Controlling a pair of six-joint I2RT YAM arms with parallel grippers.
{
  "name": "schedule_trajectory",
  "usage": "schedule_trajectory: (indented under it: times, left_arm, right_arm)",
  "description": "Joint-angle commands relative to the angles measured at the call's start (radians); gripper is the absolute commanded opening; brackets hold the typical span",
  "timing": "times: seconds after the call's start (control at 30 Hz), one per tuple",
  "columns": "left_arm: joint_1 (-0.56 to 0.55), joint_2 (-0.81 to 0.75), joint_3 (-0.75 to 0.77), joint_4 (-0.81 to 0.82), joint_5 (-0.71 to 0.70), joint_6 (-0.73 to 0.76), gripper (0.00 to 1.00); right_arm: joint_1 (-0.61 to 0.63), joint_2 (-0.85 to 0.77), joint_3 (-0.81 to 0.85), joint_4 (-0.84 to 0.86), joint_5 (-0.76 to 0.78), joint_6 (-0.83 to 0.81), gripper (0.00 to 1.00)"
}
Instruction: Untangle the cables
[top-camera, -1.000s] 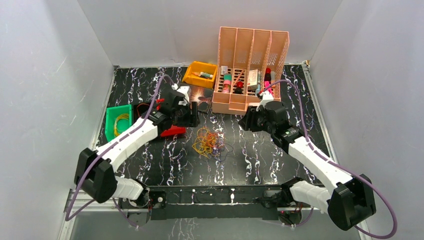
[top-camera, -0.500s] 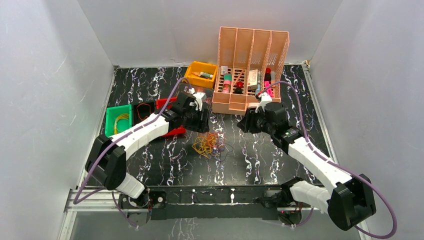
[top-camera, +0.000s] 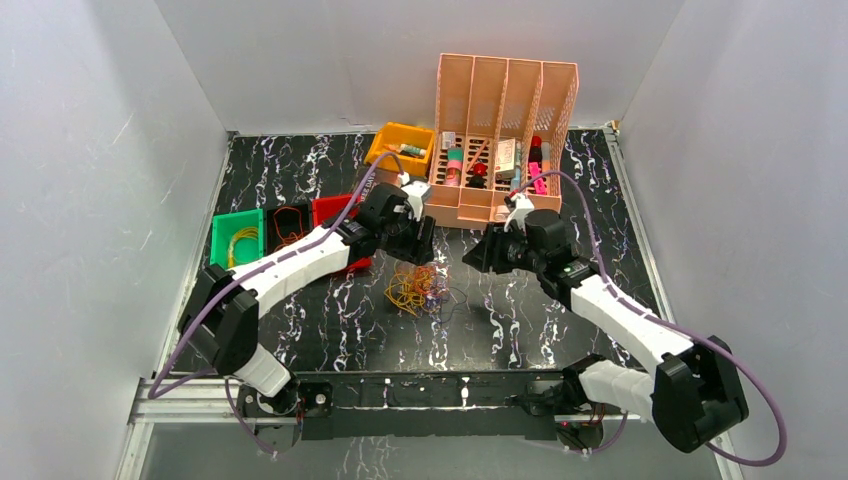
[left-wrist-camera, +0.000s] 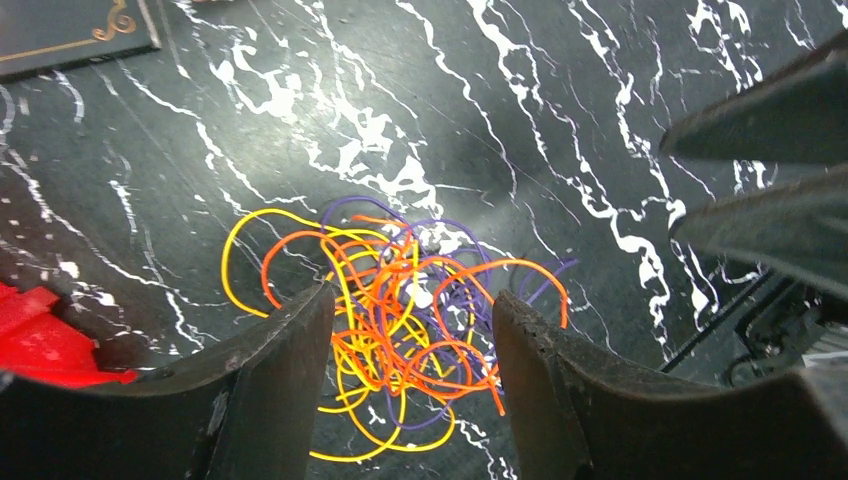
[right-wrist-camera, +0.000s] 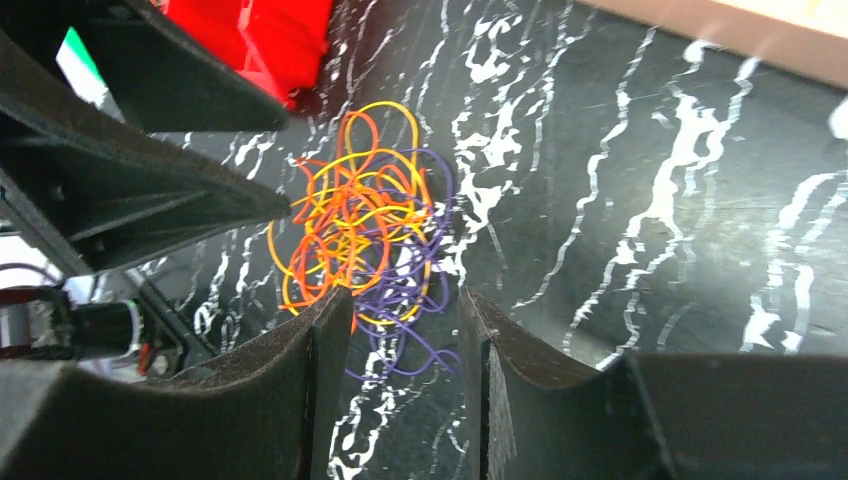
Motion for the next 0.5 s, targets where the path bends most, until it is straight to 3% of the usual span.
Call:
schedule_trajectory:
  times: [0.0,0.3,0.47]
  left_arm:
    - [0.001,-0.071,-0.018,0.03,-0.103,-0.012,0.57]
    - [0.001,-0.212,-0.127,0.032,-0.189,-0.061,0.57]
    - [0.001,-0.263,-0.163,0.018,-0.209,-0.077,0.57]
  right_arm:
    - [0.045,0.055,-0.029,0.185,-0.109,0.1,0.51]
    - [0.129,0.213,0.019,0.272,-0.082,0.132,0.49]
    - [0.141,0.258,0.035,0.274,-0.089,0.124,0.41]
